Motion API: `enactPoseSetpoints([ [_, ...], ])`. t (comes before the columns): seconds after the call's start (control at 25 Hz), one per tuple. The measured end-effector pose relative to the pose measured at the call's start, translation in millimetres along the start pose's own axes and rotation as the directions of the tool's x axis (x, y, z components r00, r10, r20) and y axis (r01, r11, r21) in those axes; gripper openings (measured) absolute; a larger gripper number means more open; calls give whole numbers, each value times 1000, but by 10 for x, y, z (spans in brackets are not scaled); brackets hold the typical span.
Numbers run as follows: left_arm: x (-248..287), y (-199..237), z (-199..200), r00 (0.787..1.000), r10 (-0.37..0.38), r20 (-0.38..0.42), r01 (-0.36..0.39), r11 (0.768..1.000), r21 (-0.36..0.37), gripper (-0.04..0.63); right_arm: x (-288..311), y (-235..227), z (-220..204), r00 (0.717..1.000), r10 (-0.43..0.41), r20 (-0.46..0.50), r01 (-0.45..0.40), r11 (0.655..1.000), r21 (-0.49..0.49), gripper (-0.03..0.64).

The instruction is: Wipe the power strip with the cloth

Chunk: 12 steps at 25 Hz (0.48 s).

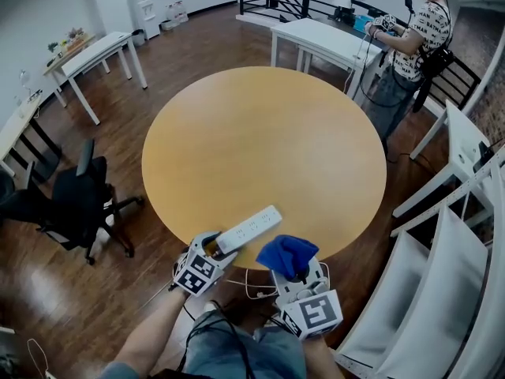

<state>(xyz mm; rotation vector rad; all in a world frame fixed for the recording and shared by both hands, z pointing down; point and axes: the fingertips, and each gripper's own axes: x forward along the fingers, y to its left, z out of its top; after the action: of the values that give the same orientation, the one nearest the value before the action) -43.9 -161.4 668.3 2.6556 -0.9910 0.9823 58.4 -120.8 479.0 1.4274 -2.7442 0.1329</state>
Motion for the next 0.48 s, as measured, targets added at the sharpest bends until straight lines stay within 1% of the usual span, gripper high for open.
enactPoseSetpoints([
  [0.08,1,7,8,1000,6,5,-6,1000,14,296,1,25,-1,1000,3,-5,-3,1000,3,58],
  [0.16,-17,9,6,999,26,23,-27,999,29,293,-3,51,-2,1000,8,-13,-8,1000,8,58],
  [0.24,-49,9,23,998,48,45,-49,998,39,290,-5,32,14,1000,1,1,-1,1000,1,58],
  [0.48,-216,3,362,984,51,171,-58,998,37,284,-8,-20,121,1000,-2,26,2,1000,10,58],
])
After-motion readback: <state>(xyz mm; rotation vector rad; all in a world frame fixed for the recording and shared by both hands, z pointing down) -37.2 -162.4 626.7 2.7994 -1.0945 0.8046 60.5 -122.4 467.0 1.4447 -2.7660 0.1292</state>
